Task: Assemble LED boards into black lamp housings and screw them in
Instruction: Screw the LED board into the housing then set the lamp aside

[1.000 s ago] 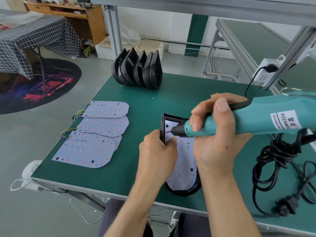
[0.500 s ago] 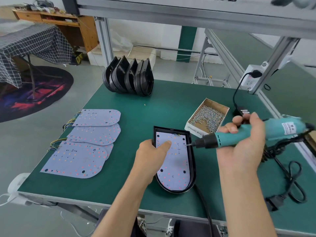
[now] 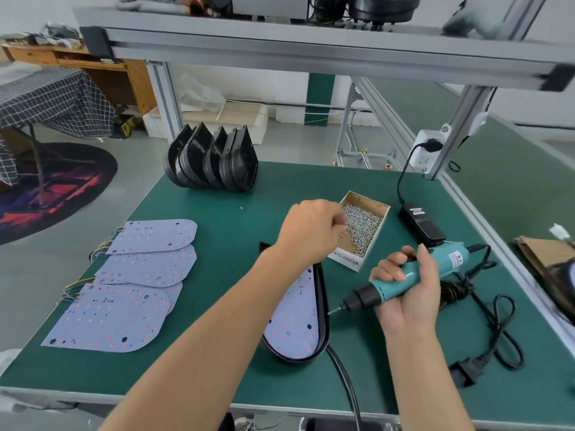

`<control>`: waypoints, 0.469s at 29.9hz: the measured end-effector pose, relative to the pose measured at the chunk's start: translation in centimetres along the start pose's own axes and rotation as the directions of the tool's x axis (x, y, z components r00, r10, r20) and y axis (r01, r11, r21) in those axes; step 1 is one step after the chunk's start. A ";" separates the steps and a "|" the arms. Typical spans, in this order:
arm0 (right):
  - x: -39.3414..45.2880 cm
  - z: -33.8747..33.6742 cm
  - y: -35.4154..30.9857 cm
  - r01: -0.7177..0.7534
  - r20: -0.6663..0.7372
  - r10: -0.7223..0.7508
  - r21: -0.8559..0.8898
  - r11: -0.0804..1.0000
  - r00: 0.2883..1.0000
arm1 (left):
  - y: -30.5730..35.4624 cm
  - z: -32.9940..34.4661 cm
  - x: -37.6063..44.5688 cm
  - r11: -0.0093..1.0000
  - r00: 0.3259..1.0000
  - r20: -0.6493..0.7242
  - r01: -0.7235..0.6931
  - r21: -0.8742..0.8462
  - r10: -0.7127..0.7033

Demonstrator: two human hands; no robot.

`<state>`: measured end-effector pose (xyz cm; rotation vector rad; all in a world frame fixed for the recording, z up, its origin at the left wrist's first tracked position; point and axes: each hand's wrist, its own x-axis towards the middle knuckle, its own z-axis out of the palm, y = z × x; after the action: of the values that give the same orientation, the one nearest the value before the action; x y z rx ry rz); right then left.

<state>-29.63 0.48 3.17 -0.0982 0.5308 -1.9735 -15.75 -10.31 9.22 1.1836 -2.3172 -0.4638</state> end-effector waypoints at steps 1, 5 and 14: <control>0.0 -0.2 0.0 -0.001 0.012 0.001 0.006 1.000 1.000 | 0.2 1.0 1.5 0.990 0.999 0.042 -0.036 0.140 0.030; 0.1 -0.7 0.4 -0.018 0.028 0.018 0.013 1.000 0.999 | 0.3 3.9 5.5 0.846 0.980 0.200 -0.105 0.523 -0.002; 0.5 -0.8 0.6 -0.031 0.031 0.031 0.014 0.999 0.999 | 0.2 6.7 7.4 0.732 0.950 0.311 -0.222 0.644 0.015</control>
<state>-29.62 0.12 2.11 -0.1107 0.4948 -1.9422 -23.39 -15.81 5.85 1.3186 -2.9224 0.3339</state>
